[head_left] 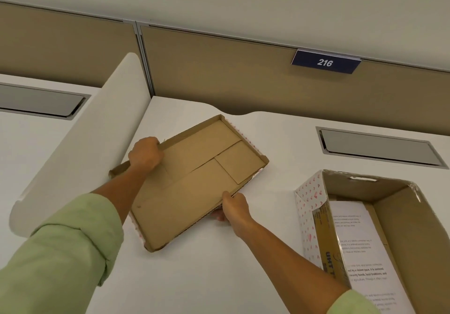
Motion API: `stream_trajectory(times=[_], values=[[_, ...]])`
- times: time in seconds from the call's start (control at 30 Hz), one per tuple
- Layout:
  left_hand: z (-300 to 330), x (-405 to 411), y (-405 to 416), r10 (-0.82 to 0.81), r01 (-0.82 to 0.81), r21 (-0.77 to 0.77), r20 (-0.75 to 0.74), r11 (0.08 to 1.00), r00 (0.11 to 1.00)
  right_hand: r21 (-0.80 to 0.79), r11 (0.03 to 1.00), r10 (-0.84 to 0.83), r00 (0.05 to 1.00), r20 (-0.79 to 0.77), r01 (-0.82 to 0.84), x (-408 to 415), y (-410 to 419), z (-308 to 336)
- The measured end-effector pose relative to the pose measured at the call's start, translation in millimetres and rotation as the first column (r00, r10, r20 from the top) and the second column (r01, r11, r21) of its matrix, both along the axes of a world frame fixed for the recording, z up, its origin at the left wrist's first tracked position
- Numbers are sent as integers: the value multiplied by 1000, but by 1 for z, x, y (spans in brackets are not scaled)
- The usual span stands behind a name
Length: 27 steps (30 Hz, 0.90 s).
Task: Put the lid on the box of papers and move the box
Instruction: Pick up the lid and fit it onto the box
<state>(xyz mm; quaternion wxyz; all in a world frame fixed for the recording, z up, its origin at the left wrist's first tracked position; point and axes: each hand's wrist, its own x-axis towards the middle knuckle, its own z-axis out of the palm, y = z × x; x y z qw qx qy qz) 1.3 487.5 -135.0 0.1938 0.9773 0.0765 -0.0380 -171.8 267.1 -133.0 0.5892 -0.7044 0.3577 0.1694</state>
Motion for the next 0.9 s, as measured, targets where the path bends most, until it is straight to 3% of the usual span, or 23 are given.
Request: stream_trajectory(times=[0.13,0.47,0.67,0.9], values=[[7,-31,6,36,-36,-35,10,999,999,-76,994,-68,987,143,79,-12,-10,20],[61,-103,-13,93,-64,-149,200,987,975,1,987,-150,904,399,164,-50,-37,69],[88,-148,-31,90,-36,-175,311,984,946,58,986,-167,859,483,159,-80,-64,95],[127,-216,-77,62,88,-353,392,932,918,122,980,-199,808,554,158,-133,-96,122]])
